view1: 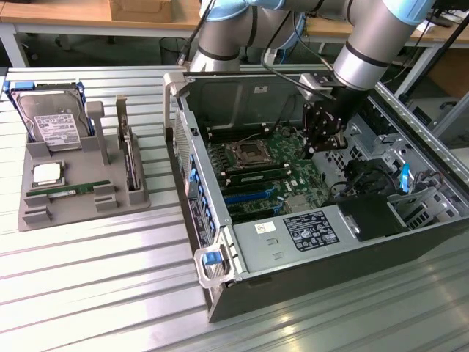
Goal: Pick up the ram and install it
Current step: 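Press down the ram until it locks into place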
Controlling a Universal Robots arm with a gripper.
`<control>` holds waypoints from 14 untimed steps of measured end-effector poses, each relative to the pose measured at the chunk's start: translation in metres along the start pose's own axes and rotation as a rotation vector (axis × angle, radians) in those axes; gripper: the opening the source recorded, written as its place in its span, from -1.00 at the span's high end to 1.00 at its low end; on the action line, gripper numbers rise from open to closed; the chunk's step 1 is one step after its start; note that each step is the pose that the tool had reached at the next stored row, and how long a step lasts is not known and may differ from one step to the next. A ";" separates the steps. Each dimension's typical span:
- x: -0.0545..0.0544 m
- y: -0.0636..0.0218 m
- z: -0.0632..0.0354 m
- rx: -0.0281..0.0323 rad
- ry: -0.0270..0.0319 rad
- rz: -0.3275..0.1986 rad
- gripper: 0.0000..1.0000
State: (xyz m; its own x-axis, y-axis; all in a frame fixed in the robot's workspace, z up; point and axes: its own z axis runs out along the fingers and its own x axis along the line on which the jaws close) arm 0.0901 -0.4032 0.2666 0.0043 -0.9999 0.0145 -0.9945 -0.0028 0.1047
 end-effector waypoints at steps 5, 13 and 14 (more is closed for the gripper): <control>0.000 0.0006 -0.0065 0.0000 -0.0005 0.000 0.79; 0.000 0.0007 -0.0066 0.0000 -0.0001 0.000 0.79; 0.000 0.0007 -0.0066 0.0000 -0.0002 0.000 0.79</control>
State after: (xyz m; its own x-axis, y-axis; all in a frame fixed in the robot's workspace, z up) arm 0.0901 -0.4033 0.2733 0.0044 -0.9999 0.0143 -0.9945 -0.0028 0.1047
